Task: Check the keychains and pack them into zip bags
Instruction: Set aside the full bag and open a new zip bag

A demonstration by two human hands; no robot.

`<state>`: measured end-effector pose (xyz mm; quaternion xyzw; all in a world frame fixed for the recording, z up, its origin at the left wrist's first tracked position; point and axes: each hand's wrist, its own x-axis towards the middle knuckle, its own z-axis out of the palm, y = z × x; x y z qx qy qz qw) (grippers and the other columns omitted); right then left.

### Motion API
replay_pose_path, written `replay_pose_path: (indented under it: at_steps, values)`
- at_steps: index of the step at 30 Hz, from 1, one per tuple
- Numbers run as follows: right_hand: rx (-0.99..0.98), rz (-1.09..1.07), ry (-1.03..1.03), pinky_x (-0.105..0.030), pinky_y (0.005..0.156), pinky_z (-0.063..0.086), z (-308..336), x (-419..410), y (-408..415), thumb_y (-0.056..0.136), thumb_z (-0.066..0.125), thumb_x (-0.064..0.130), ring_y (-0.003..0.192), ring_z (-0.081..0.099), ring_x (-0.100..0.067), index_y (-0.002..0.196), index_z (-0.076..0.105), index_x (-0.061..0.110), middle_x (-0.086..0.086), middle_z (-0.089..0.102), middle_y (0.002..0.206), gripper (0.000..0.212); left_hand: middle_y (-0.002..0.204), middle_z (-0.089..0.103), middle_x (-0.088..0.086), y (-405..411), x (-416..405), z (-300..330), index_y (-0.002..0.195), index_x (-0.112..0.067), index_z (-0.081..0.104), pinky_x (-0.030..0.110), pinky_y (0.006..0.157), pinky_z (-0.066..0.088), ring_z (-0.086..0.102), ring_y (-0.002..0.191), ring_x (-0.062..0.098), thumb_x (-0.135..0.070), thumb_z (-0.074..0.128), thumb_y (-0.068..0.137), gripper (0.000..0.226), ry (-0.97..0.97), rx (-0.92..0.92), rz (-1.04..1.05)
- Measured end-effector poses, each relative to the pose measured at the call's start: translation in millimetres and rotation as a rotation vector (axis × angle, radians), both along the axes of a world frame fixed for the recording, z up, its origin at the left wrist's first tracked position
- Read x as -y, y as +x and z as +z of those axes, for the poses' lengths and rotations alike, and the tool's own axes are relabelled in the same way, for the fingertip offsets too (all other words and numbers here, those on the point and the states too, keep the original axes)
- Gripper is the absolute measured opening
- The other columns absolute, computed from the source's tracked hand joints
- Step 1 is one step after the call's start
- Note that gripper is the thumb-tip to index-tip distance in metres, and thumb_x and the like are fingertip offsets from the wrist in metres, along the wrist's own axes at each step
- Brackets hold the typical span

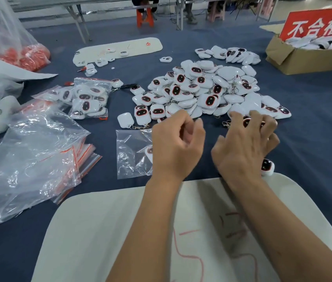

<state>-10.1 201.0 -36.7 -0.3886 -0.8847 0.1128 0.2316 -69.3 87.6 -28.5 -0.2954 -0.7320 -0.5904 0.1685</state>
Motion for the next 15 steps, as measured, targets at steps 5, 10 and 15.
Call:
replay_pose_path:
  at_steps: [5, 10, 15]
  values:
    - [0.125, 0.088, 0.062, -0.05, 0.106, 0.028, -3.3, 2.8, -4.2, 0.088, 0.067, 0.015, 0.128, 0.04, -0.039, 0.141, 0.051, 0.024, -0.011, 0.053, 0.137, 0.056, 0.054, 0.049, -0.01, 1.2, -10.1, -14.4, 0.063, -0.019, 0.053, 0.02, 0.056, 0.034, 0.046, 0.055, 0.009, -0.021, 0.069, 0.092, 0.033, -0.24, 0.083, -0.126]
    - [-0.232, 0.355, -0.123, -0.028, 0.089, 0.036, -7.4, 1.9, -2.3, 0.084, 0.061, -0.012, 0.106, 0.054, -0.031, 0.132, 0.066, 0.011, -0.016, 0.055, 0.119, 0.054, 0.061, 0.056, -0.006, -20.9, 3.7, -18.4, 0.067, -0.017, 0.059, 0.015, 0.056, 0.036, 0.047, 0.056, 0.005, -0.023, 0.073, 0.091, 0.029, -0.282, 0.274, -0.024]
    - [-0.408, 0.622, -0.138, -0.03, 0.082, 0.051, -8.0, 2.6, -2.1, 0.079, 0.062, -0.019, 0.096, 0.063, -0.022, 0.1, 0.081, 0.01, -0.005, 0.068, 0.102, 0.041, 0.074, 0.069, 0.013, -27.8, 17.3, -12.5, 0.083, -0.01, 0.065, 0.03, 0.046, 0.048, 0.06, 0.05, 0.021, -0.034, 0.061, 0.101, 0.03, -0.113, 0.505, 0.031]
